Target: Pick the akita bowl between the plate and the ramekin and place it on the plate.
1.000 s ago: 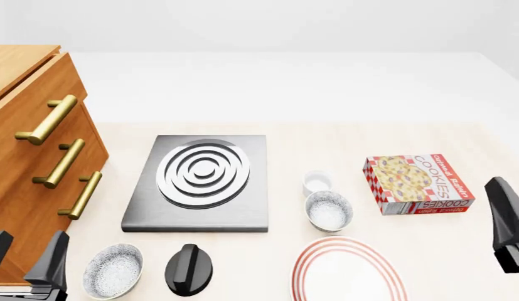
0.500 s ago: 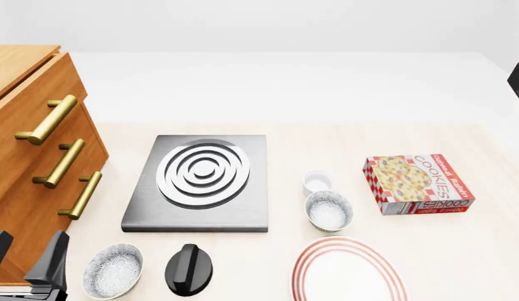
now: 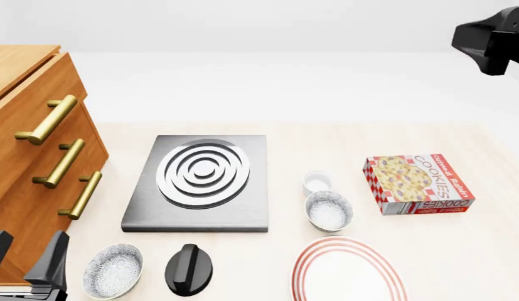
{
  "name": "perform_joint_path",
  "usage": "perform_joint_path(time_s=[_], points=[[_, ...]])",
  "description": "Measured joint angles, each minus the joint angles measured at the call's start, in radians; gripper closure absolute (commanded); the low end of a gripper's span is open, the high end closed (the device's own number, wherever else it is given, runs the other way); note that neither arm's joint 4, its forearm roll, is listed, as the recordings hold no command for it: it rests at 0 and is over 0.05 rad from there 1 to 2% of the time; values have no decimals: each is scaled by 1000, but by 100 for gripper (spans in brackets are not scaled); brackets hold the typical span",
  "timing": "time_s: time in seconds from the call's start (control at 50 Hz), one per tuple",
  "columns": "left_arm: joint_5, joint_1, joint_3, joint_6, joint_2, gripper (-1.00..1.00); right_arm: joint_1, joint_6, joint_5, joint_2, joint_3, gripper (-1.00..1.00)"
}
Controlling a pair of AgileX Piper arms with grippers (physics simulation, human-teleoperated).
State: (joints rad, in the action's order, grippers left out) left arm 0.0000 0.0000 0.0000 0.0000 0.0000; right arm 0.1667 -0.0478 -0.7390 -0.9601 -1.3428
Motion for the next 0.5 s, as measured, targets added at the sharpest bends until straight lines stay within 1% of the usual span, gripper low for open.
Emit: perform_joint_path(time_s=[0.3,0.5], points=[[0,0,0,0,0,-100,16,-25,-160,-181,-121,-100],[0,0,0,0,0,-100,28,-62,-241,-276,-151,-100]])
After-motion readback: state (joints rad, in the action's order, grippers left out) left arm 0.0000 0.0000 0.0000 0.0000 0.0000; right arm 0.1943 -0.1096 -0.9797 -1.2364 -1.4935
